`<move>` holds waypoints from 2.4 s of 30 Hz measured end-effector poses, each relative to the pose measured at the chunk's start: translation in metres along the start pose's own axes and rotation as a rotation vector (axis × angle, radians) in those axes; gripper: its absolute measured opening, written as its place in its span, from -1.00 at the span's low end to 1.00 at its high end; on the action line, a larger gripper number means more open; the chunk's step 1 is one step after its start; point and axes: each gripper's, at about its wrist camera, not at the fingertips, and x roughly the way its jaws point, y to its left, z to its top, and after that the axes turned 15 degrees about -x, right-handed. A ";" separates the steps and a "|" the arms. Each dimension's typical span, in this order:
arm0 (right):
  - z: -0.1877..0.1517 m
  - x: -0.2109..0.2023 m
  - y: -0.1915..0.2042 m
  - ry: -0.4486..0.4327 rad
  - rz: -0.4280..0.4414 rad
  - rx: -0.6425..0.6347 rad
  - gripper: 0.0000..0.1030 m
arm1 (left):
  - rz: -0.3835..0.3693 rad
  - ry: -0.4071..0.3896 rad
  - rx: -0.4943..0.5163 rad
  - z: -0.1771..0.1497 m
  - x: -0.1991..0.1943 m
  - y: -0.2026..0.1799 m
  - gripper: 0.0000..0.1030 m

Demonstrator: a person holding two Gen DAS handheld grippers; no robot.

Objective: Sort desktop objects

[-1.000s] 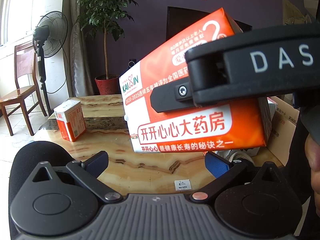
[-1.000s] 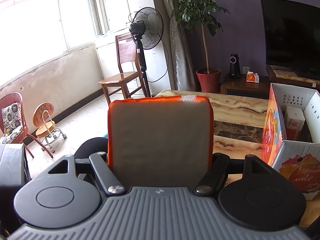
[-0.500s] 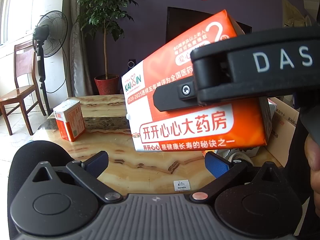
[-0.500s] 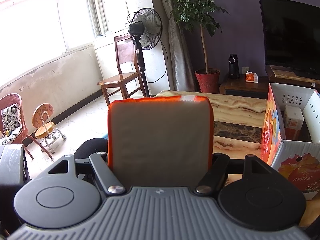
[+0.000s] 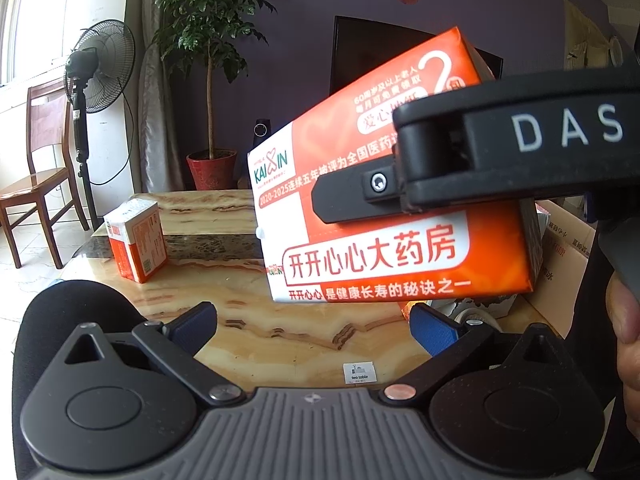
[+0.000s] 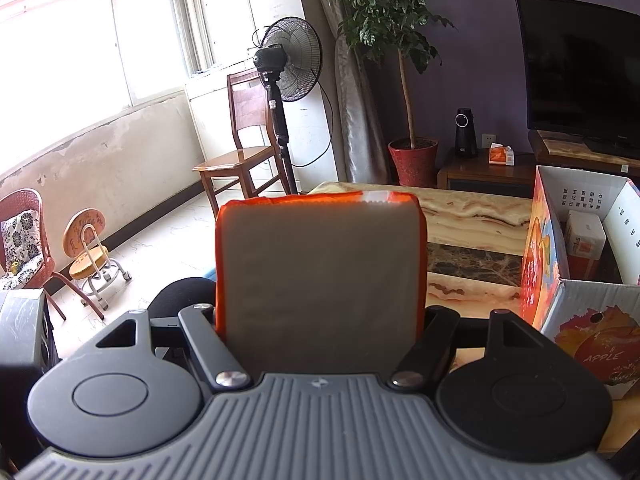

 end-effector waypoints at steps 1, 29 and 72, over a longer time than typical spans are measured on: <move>0.000 0.000 0.000 0.000 0.000 0.000 0.43 | -0.001 0.000 -0.002 0.000 0.000 0.000 0.98; -0.002 -0.007 0.005 -0.012 -0.011 0.016 0.43 | 0.008 -0.004 -0.052 0.003 -0.004 0.007 0.98; -0.011 -0.009 -0.033 -0.002 -0.073 0.119 0.43 | -0.014 -0.001 -0.069 0.005 -0.007 0.006 0.98</move>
